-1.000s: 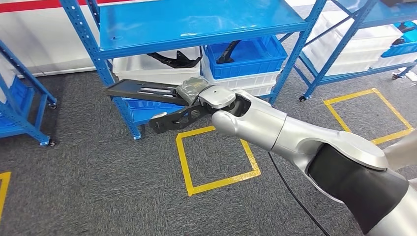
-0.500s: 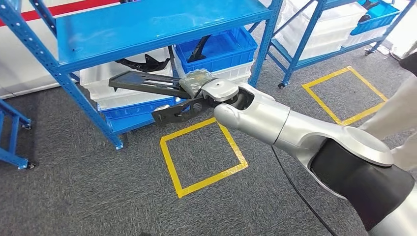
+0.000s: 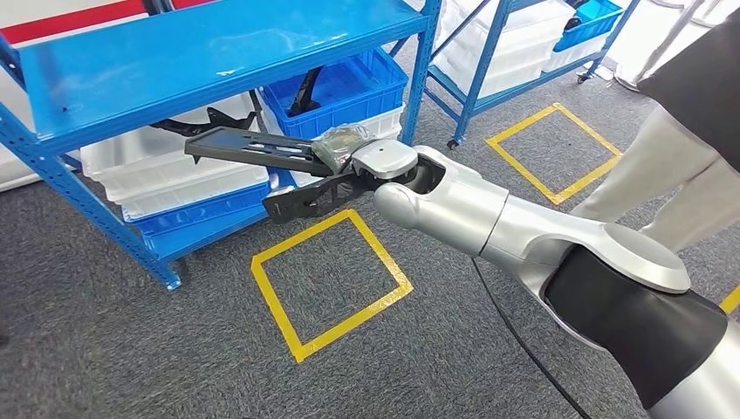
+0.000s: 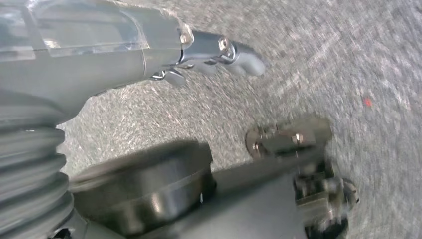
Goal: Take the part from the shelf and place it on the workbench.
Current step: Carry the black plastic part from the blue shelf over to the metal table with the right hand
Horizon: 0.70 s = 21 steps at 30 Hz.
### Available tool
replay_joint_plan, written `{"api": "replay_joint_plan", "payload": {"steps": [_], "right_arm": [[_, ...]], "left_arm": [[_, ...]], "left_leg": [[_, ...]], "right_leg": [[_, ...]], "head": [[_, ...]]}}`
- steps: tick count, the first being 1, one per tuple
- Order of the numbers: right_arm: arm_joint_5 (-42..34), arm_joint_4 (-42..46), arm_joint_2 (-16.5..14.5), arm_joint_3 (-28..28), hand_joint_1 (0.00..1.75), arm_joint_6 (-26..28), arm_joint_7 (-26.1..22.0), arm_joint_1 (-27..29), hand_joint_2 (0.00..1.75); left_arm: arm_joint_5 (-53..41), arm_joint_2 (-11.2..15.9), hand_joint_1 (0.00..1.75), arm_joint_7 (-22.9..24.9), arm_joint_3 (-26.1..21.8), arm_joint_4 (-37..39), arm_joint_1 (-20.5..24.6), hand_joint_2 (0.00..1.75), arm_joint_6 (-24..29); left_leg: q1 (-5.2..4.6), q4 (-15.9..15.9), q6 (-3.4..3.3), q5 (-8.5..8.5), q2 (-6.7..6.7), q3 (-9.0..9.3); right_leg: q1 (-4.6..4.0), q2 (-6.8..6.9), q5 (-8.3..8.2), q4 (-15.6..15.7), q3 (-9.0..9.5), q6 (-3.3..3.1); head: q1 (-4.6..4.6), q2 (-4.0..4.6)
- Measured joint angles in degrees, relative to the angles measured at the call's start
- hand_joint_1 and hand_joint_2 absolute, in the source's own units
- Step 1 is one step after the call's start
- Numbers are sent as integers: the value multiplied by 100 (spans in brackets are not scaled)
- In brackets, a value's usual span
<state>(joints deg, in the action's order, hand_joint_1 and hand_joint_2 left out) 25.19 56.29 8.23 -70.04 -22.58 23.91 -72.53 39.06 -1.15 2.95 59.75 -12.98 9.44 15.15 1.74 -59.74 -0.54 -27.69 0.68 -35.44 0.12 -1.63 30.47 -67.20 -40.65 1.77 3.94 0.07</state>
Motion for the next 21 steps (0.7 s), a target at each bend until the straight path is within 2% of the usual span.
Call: {"api": "replay_joint_plan", "payload": {"steps": [1,2,3,4,6,7,8,9,11,13,14,15,17,18,19,20,21], "right_arm": [[-1,-3,-4,-4,175,2,-1,5,175],[-1,-9,-8,-9,175,2,-1,16,175],[-2,-17,-10,-13,175,1,-2,26,175],[-1,-26,-10,-11,175,1,-2,31,175],[-1,-41,-7,-3,175,2,-2,18,175],[0,-45,-5,1,175,3,-2,3,175],[1,-48,-3,1,175,5,-2,-11,175],[1,-51,1,0,175,6,-2,-21,175],[0,-63,11,-2,175,7,-2,-29,175],[1,-79,18,1,175,4,-2,-50,175],[-1,-84,15,2,175,1,-2,-66,175],[-5,-87,12,-1,175,-8,-2,-79,175],[-33,-92,6,-8,175,-40,-3,-81,175],[-51,-94,7,-11,175,-58,-4,-78,175],[-67,-95,10,-12,175,-73,-5,-81,175],[-79,-95,13,-11,175,-81,-6,-92,175],[-88,-95,14,-9,175,-85,-6,-107,175]], "left_arm": [[1,3,0,1,-3,1,-3,175,-1],[1,7,0,2,-5,1,-6,175,-2],[2,10,0,2,-8,2,-7,175,-2],[2,11,0,1,-9,2,-4,175,-2],[2,6,0,1,-10,1,6,175,-2],[2,2,0,1,-11,0,12,175,-2],[2,-1,0,1,-11,-1,17,175,-2],[2,-3,0,1,-13,-1,21,175,-3],[2,-7,0,1,-14,-1,26,175,-4],[2,-11,0,1,-15,-2,33,175,-4],[2,-11,0,1,-16,-3,35,175,-4],[2,-10,0,2,-16,-3,32,175,-4],[2,-9,0,3,-16,-2,11,175,-4],[3,-8,0,3,-17,-1,0,175,-3],[3,-6,0,2,-17,-1,-8,175,3],[4,-5,0,2,-19,-1,-11,175,13],[4,-4,0,1,-20,-2,-11,175,25]], "left_leg": [[-3,0,-9,-19,-86,20],[-7,0,-10,-40,-171,40],[-11,0,-5,-61,-247,63],[-15,0,6,-81,-311,90],[-22,5,37,-122,-419,147],[-34,7,58,-141,-465,163],[-45,12,80,-154,-507,171],[-53,20,104,-164,-546,176],[-59,43,159,-182,-606,203],[-43,-73,201,-297,-386,185],[-38,-293,212,-426,-231,85],[-34,-617,217,-577,-76,-77],[-38,-1289,229,-791,-18,-474],[-38,-1421,234,-758,-26,-591],[-36,-1347,236,-611,-31,-608],[-30,-1077,232,-377,-13,-526],[-20,-740,223,-162,70,-398]], "right_leg": [[12,74,130,-366,-193,26],[24,116,187,-625,-333,40],[33,139,147,-705,-386,41],[37,156,3,-561,-321,28],[8,243,-381,164,39,-42],[-24,311,-496,512,215,-87],[-54,363,-546,744,332,-127],[-81,389,-533,847,381,-160],[-82,331,-529,894,399,-213],[-54,278,-549,975,458,-268],[-39,252,-560,1011,488,-296],[-43,222,-557,1020,501,-315],[-60,134,-543,1007,504,-350],[-69,80,-530,992,504,-356],[-72,22,-512,968,505,-355],[-69,-36,-487,933,505,-345],[-59,-89,-454,893,502,-327]], "head": [[25,0],[43,0],[62,0],[87,0],[130,0],[139,0],[141,0],[137,0],[126,0],[100,0],[70,0],[30,0],[-32,0],[-45,0],[-50,0],[-57,0],[-66,0]]}}
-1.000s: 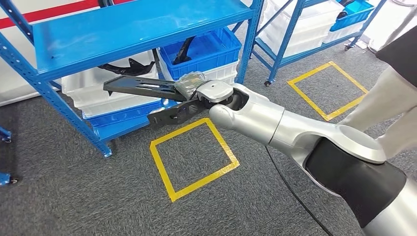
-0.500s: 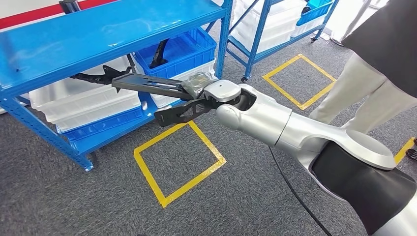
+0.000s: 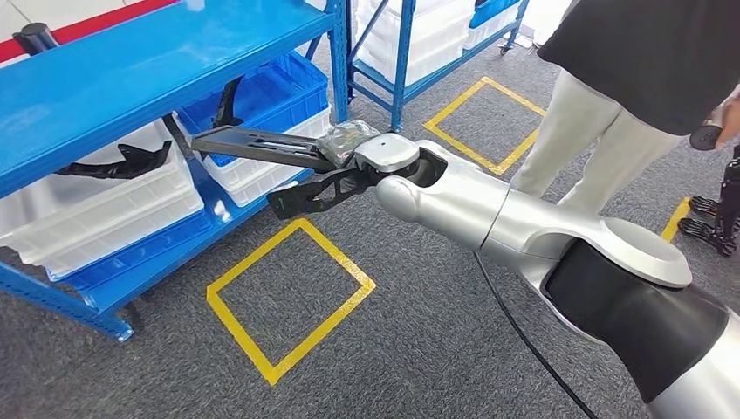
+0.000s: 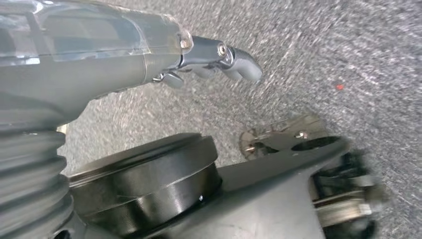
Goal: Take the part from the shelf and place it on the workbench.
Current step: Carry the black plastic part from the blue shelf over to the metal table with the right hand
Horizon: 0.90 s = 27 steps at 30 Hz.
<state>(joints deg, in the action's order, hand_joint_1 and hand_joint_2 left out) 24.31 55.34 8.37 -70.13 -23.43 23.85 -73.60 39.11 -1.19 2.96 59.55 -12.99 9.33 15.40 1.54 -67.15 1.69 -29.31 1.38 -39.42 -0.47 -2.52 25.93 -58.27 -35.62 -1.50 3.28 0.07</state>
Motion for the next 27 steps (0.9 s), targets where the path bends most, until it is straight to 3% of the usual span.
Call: {"api": "replay_joint_plan", "payload": {"steps": [2,4,5,7,9,11,12,13,16,18,20,21,23,25,27], "right_arm": [[-17,0,7,3,175,-5,0,-39,175],[-36,0,15,3,175,-13,0,-58,175],[-51,1,18,5,175,-15,0,-63,175],[-77,-1,33,11,175,-17,0,-85,175],[-89,0,41,10,175,-14,0,-114,175],[-92,1,36,-4,175,-11,0,-114,175],[-94,1,34,-16,175,-11,0,-106,175],[-95,0,34,-27,175,-11,0,-101,175],[-102,0,36,-40,175,-5,0,-129,175],[-113,1,35,-42,175,4,0,-158,175],[-133,-2,40,-44,175,8,0,-157,175],[-143,0,44,-43,175,10,0,-152,175],[-149,5,46,-40,175,15,0,-164,175],[-151,9,26,-47,175,18,0,-163,175],[-156,9,5,-67,175,15,0,-133,175]], "left_arm": [[4,-6,0,-1,-2,-1,-1,175,22],[11,-13,0,2,-3,0,-3,175,29],[14,-13,0,4,-5,0,-2,175,28],[19,-13,0,3,-19,1,4,175,23],[24,-12,0,2,-37,1,8,175,21],[28,-8,0,2,-48,1,4,175,21],[31,-7,0,1,-54,1,3,175,21],[32,-7,0,0,-64,1,4,175,21],[44,-23,0,-13,-92,1,12,175,30],[51,-37,0,-22,-96,1,19,175,38],[57,-50,0,-27,-97,1,23,175,40],[61,-56,0,-29,-97,0,28,175,40],[63,-64,0,-36,-97,-1,36,175,40],[63,-65,0,-40,-97,-1,28,175,40],[64,-64,0,-42,-97,-1,10,175,39]], "left_leg": [[22,514,-19,207,206,230],[8,637,-50,169,261,298],[3,659,-76,165,202,312],[15,710,-133,170,84,359],[19,736,-186,150,-61,422],[9,736,-214,108,-212,470],[7,736,-213,86,-281,494],[5,735,-205,63,-343,520],[-7,740,-149,-11,-499,602],[-32,743,-99,-42,-582,615],[-42,766,-44,-58,-668,637],[-34,765,-14,-86,-646,654],[-14,561,20,-249,-397,585],[-11,-80,18,-553,-134,252],[-18,-687,15,-707,-104,-133]], "right_leg": [[16,-101,52,-84,-37,56],[49,-206,52,-101,-80,126],[66,-257,43,-88,-90,159],[61,-178,109,-184,-141,226],[57,53,352,-679,-380,292],[84,180,591,-1359,-740,339],[98,205,603,-1542,-850,350],[108,225,509,-1526,-862,351],[79,394,-52,-587,-428,298],[19,526,-145,-135,-220,230],[-12,491,-95,-61,-199,158],[-7,451,-99,-40,-183,126],[17,379,-112,24,-135,57],[21,298,-105,49,-106,2],[-1,183,-88,37,-100,-28]], "head": [[-29,0],[-42,0],[-47,0],[-22,0],[41,0],[90,0],[104,0],[124,0],[192,0],[206,0],[189,0],[177,0],[151,0],[74,0],[8,0]]}}
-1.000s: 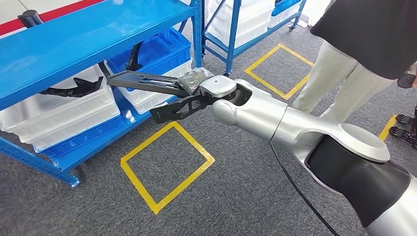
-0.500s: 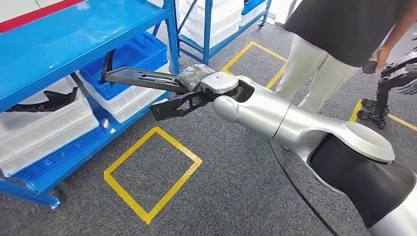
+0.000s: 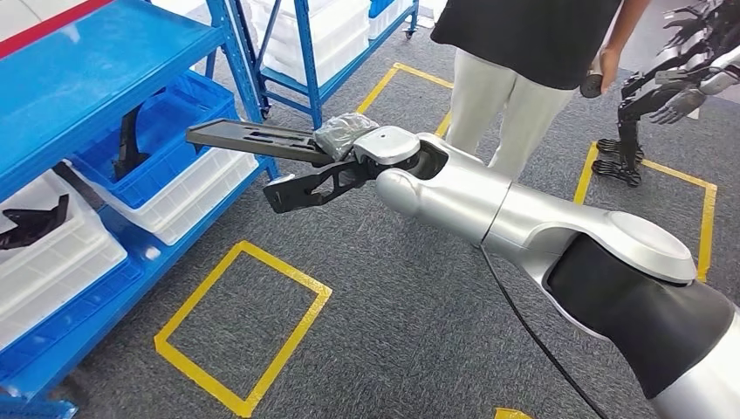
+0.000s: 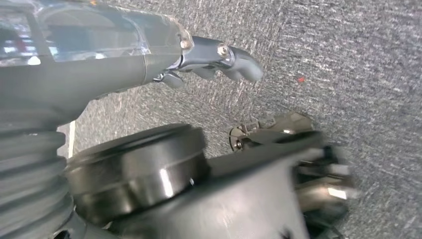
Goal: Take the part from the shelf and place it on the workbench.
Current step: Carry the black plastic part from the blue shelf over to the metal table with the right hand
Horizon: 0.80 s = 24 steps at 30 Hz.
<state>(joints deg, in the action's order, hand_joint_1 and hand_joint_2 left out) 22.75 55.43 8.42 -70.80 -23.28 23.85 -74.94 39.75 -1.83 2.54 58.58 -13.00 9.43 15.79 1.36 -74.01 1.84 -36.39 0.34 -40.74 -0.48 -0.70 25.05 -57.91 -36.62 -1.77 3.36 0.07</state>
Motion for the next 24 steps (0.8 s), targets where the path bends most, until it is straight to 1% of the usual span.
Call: {"api": "replay_joint_plan", "payload": {"steps": [1,2,3,4,5,6,7,9,10,11,12,13,14,15,16,17,18,19,20,21,22,24], "right_arm": [[-1,-1,-4,-8,175,-1,0,13,175],[-2,-1,-5,-14,175,-1,0,16,175],[-2,-1,-7,-14,175,-1,0,14,175],[-2,-1,-7,-15,175,0,0,9,175],[-3,-3,-8,-16,175,0,0,6,175],[-6,-5,-8,-17,175,1,0,8,175],[-11,-7,-8,-19,175,2,0,13,175],[-30,-8,-2,-17,175,4,6,21,175],[-40,-7,9,-14,175,4,12,18,175],[-48,-7,19,-11,175,4,19,10,175],[-52,-5,26,-10,175,4,25,6,175],[-57,-5,28,-12,175,4,28,8,175],[-60,-5,26,-14,175,3,30,20,175],[-62,-5,26,-17,175,2,31,40,175],[-64,-6,29,-18,175,1,31,58,175],[-65,-7,32,-18,175,1,31,67,175],[-66,-6,38,-15,175,1,31,67,175],[-64,-5,43,-13,175,2,31,57,175],[-63,-5,46,-11,175,3,31,40,175],[-63,-2,49,-10,175,4,31,23,175],[-64,1,50,-11,175,5,31,12,175],[-71,7,65,-12,175,4,42,8,175]], "left_arm": [[1,1,0,0,0,0,-5,175,-1],[1,3,0,-2,0,0,-8,175,-1],[1,6,0,-4,0,0,-8,175,-1],[1,9,0,-6,0,0,-8,175,-1],[2,10,0,-9,0,0,-10,175,-1],[2,10,0,-12,-1,0,-13,175,-2],[3,11,0,-13,-1,1,-18,175,-2],[3,14,0,-15,-2,1,-25,175,-3],[3,17,0,-16,-2,1,-25,175,-2],[2,17,0,-19,-2,1,-24,175,-1],[2,16,0,-21,-2,1,-25,175,-1],[1,19,0,-22,-2,1,-28,175,-2],[1,21,0,-22,-2,2,-31,175,-2],[1,24,0,-21,-2,2,-34,175,-3],[1,27,0,-21,-2,2,-34,175,-3],[1,27,0,-20,-2,2,-32,175,-3],[1,26,0,-20,-2,2,-29,175,-3],[0,25,0,-20,-2,2,-26,175,-3],[-1,22,0,-21,-2,2,-22,175,-3],[-1,20,0,-21,-2,2,-19,175,-3],[-2,18,0,-21,-2,2,-18,175,-3],[-6,11,0,-21,-2,2,-14,175,-4]], "left_leg": [[0,-55,-5,78,-2,-87],[1,102,-14,263,4,-65],[5,415,-25,512,46,38],[18,742,-37,706,166,166],[27,1041,-45,828,271,291],[29,1227,-57,874,357,374],[24,1298,-71,849,399,415],[12,1357,-117,851,294,463],[17,1382,-146,853,233,492],[24,1408,-178,852,164,528],[27,1427,-209,841,91,567],[18,1432,-234,822,18,600],[11,1432,-248,800,-59,629],[6,1432,-253,778,-131,654],[2,1432,-249,755,-198,678],[1,1432,-240,732,-259,704],[-1,1432,-227,708,-313,735],[-2,1435,-210,684,-364,762],[-11,1437,-186,660,-408,778],[-20,1442,-159,642,-449,786],[-28,1449,-131,628,-488,792],[-30,1474,-74,612,-558,817]], "right_leg": [[-9,-62,11,-13,2,-4],[-11,-121,26,-32,7,1],[-7,-177,48,-57,12,12],[-3,-227,74,-87,10,32],[6,-278,97,-121,-1,56],[19,-327,108,-140,-17,86],[35,-379,107,-143,-35,118],[60,-469,100,-128,-56,180],[58,-433,135,-171,-78,210],[53,-349,214,-309,-140,241],[52,-229,343,-563,-258,271],[53,-104,494,-913,-426,300],[65,-33,630,-1284,-617,323],[78,8,698,-1563,-769,338],[88,30,666,-1663,-837,343],[95,46,536,-1555,-801,338],[95,73,330,-1247,-660,321],[81,141,136,-854,-477,299],[53,208,12,-502,-302,271],[25,267,-47,-254,-179,240],[-4,296,-37,-135,-123,213],[-31,241,-8,-88,-107,157]], "head": [[-14,0],[-23,0],[-32,0],[-42,0],[-48,0],[-50,0],[-50,0],[-43,0],[-31,0],[-4,0],[26,0],[57,0],[81,0],[94,0],[109,0],[129,0],[153,0],[179,0],[199,0],[210,0],[211,0],[189,0]]}}
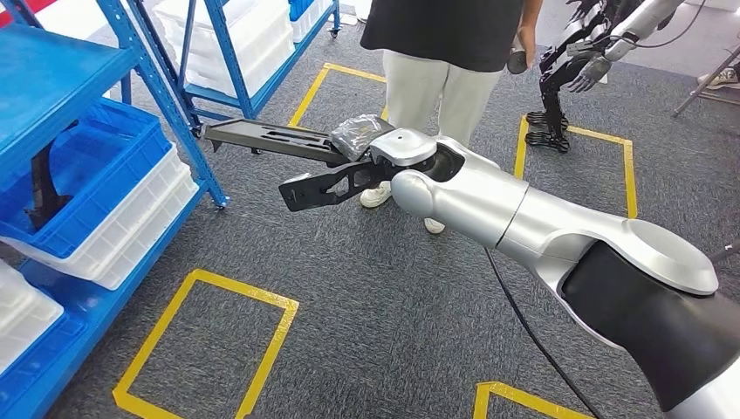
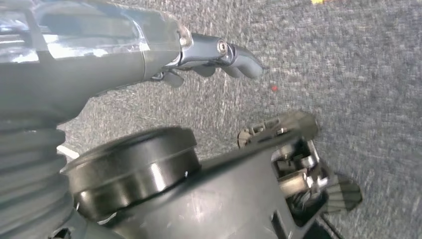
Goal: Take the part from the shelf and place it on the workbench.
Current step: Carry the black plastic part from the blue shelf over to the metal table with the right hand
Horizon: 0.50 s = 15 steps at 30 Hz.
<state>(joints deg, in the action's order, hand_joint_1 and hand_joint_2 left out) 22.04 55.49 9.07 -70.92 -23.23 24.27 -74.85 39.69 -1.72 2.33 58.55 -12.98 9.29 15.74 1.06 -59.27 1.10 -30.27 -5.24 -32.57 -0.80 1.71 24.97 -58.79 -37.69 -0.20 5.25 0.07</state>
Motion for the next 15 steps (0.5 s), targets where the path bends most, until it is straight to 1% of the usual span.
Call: {"api": "replay_joint_plan", "payload": {"steps": [1,2,3,4,5,6,7,8,9,10,11,12,13,14,15], "right_arm": [[-9,3,10,1,175,-1,13,3,175],[-22,12,24,2,175,-3,42,1,175],[-44,41,36,3,175,-10,95,0,175],[-75,96,55,4,175,-22,167,11,175],[-113,178,84,3,175,-38,258,38,175],[-152,273,116,3,175,-52,345,81,175],[-186,361,152,2,175,-63,417,131,175],[-211,433,185,2,175,-66,472,174,175],[-224,489,215,3,175,-63,508,200,175],[-231,537,242,5,175,-57,533,211,175],[-232,578,269,6,175,-49,550,213,175],[-236,617,292,7,175,-41,559,215,175],[-240,648,319,8,175,-33,564,221,175],[-249,672,351,8,175,-27,566,229,175],[-261,696,384,11,175,-23,566,238,175]], "left_arm": [[-4,-3,0,-1,0,-1,4,175,-1],[-14,-4,0,-5,0,-1,6,175,-1],[-26,-5,0,-15,0,-2,2,175,-2],[-38,-5,0,-26,0,-2,-11,175,-2],[-49,-4,0,-39,0,-2,-35,175,-2],[-56,-2,0,-51,0,-2,-64,175,-1],[-58,0,0,-64,0,-2,-87,175,1],[-59,3,0,-78,0,-1,-101,175,4],[-58,5,0,-91,0,-1,-107,175,8],[-55,8,0,-101,0,0,-106,175,10],[-51,10,0,-104,0,0,-108,175,13],[-46,13,0,-106,0,0,-110,175,15],[-40,16,0,-107,0,0,-112,175,16],[-36,21,0,-108,-1,0,-113,175,18],[-32,23,0,-110,-1,0,-112,175,21]], "left_leg": [[10,-4,28,-31,13,13],[18,-75,47,-101,109,-10],[19,-272,59,-224,231,-100],[18,-581,59,-379,378,-259],[10,-958,52,-523,486,-467],[1,-1293,45,-614,522,-674],[-4,-1476,36,-602,539,-820],[-6,-1460,24,-480,547,-878],[-5,-1245,11,-264,581,-835],[5,-908,-2,-17,683,-730],[25,-592,-11,170,832,-609],[38,-340,-15,263,956,-502],[43,-208,-18,276,1046,-440],[35,-172,-25,243,1051,-406],[27,-134,-43,228,987,-379]], "right_leg": [[6,-34,-3,30,21,-29],[17,-63,-6,62,46,-57],[30,-95,-13,94,73,-86],[38,-127,-11,114,96,-111],[32,-171,-3,119,107,-132],[24,-224,6,116,117,-149],[17,-284,18,110,124,-159],[14,-350,32,97,131,-160],[17,-419,51,75,136,-153],[26,-482,78,43,138,-138],[30,-547,108,1,127,-115],[45,-610,132,-37,107,-90],[64,-671,144,-60,85,-60],[82,-734,140,-62,65,-24],[102,-794,131,-52,55,9]], "head": [[-7,0],[-20,0],[-40,0],[-73,0],[-113,0],[-145,0],[-168,0],[-180,0],[-192,0],[-205,0],[-218,0],[-231,0],[-233,0],[-238,0],[-241,0]]}}
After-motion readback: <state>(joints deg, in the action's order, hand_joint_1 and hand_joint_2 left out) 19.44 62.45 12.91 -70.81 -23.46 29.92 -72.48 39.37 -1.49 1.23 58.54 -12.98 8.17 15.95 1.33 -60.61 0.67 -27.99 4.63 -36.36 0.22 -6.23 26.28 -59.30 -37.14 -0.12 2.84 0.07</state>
